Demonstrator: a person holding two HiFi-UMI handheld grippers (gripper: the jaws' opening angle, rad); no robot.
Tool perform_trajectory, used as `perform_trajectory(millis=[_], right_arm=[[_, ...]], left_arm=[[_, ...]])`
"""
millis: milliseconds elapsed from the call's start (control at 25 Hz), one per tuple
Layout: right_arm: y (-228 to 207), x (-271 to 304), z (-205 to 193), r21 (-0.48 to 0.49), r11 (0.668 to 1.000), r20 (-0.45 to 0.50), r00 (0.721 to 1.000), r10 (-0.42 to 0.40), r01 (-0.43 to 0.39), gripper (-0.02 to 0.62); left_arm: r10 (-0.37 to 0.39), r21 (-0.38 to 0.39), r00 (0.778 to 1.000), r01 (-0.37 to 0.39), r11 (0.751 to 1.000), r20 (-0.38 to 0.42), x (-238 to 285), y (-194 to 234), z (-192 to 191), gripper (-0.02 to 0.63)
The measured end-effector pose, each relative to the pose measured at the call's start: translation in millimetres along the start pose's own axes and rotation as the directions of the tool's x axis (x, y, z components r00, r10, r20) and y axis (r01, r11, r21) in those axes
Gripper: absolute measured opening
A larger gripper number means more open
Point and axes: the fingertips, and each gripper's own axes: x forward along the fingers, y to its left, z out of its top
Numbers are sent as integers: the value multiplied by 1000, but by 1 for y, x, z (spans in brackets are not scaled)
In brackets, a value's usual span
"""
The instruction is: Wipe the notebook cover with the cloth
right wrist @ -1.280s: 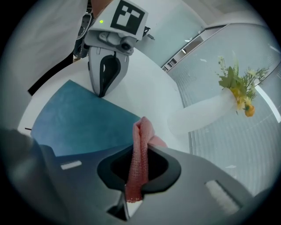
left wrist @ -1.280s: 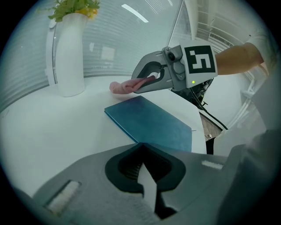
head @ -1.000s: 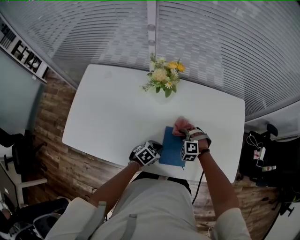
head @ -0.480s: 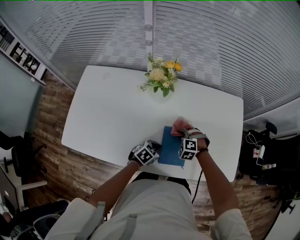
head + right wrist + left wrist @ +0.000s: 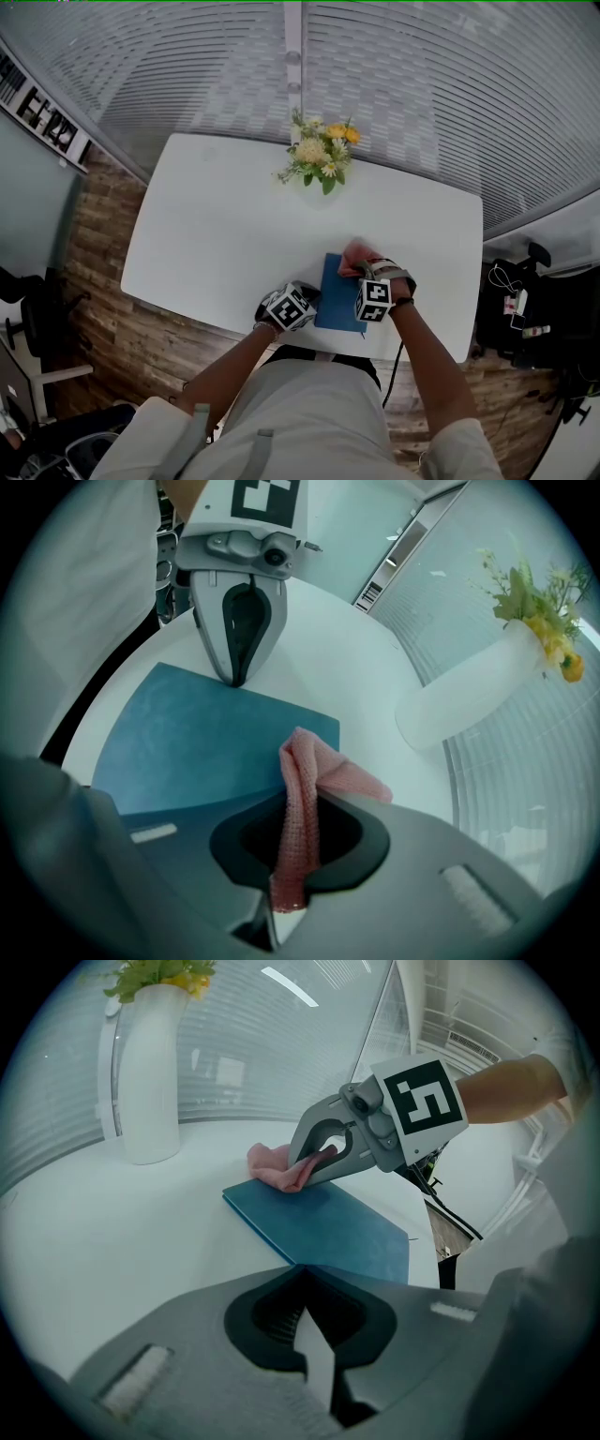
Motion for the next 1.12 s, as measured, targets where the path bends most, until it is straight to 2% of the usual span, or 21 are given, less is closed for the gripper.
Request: perform_trajectory(millis=[1120], right_arm=[[27, -8, 9, 16, 999, 19, 999, 35, -35, 2]], left_arm=[[-2, -7, 1000, 2, 1000, -11, -3, 1, 0, 2]])
